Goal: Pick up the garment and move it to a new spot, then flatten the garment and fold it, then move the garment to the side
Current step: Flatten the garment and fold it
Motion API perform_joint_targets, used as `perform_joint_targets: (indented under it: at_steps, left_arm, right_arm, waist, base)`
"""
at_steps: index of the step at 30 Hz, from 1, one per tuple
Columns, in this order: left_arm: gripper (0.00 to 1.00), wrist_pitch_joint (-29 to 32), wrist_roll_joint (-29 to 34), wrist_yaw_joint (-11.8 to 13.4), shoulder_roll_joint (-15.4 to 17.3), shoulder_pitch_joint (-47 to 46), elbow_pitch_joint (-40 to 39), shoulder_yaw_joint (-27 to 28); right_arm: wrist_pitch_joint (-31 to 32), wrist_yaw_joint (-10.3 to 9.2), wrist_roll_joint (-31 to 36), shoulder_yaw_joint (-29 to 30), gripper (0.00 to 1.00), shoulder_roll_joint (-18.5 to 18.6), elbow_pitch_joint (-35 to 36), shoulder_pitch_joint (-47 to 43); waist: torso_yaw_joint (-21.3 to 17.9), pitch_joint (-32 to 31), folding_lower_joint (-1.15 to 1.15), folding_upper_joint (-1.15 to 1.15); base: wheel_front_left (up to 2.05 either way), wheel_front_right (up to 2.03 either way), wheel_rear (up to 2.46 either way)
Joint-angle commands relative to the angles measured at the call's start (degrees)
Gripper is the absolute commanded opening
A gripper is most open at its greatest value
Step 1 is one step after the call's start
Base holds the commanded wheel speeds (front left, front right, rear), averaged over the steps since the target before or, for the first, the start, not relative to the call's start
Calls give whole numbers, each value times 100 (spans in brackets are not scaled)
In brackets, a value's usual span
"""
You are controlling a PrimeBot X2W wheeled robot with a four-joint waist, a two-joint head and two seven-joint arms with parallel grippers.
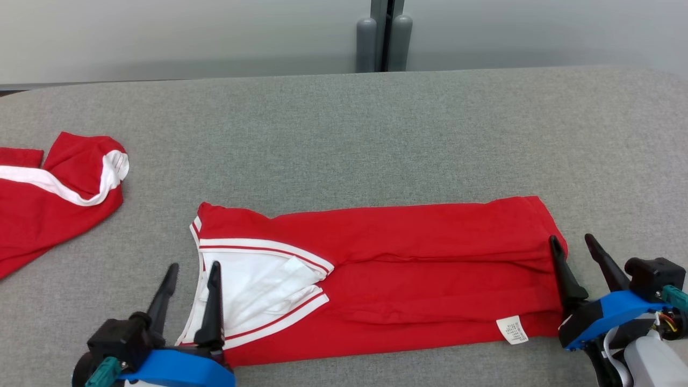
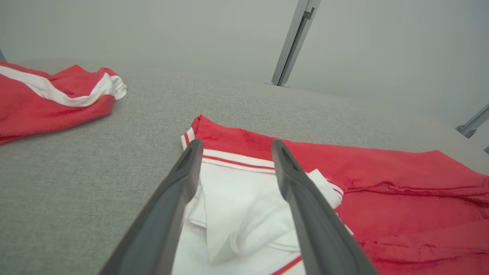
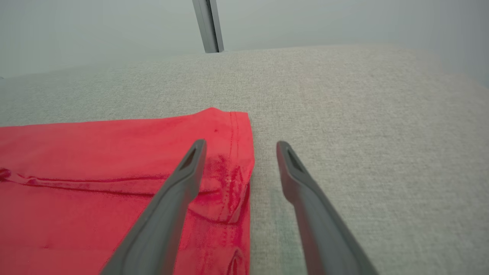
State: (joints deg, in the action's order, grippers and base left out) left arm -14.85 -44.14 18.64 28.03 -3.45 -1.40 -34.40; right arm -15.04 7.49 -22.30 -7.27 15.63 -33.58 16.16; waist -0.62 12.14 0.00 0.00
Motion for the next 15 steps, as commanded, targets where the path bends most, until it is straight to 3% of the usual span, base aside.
perform_joint_targets:
  at_steps: [1,8,15]
  left_arm:
    - [100,-39,248,9,-78,43,-51,245]
    - [100,-39,1539,-111,-714,370,-360,1553]
    - [100,-40,2645,-460,-1462,761,-396,2570]
  right_arm:
    - [-20,1,41,50,100,32,86,-88]
    - [49,1,24,104,100,-1,33,58]
    - [225,1,-51,83,100,-155,-480,197]
  waist:
    - [-12,-31,0,0]
    - [4,-82,0,0]
    - [72,-93,0,0]
  base:
    - [0,0,0]
    - [0,0,0]
    - [0,0,0]
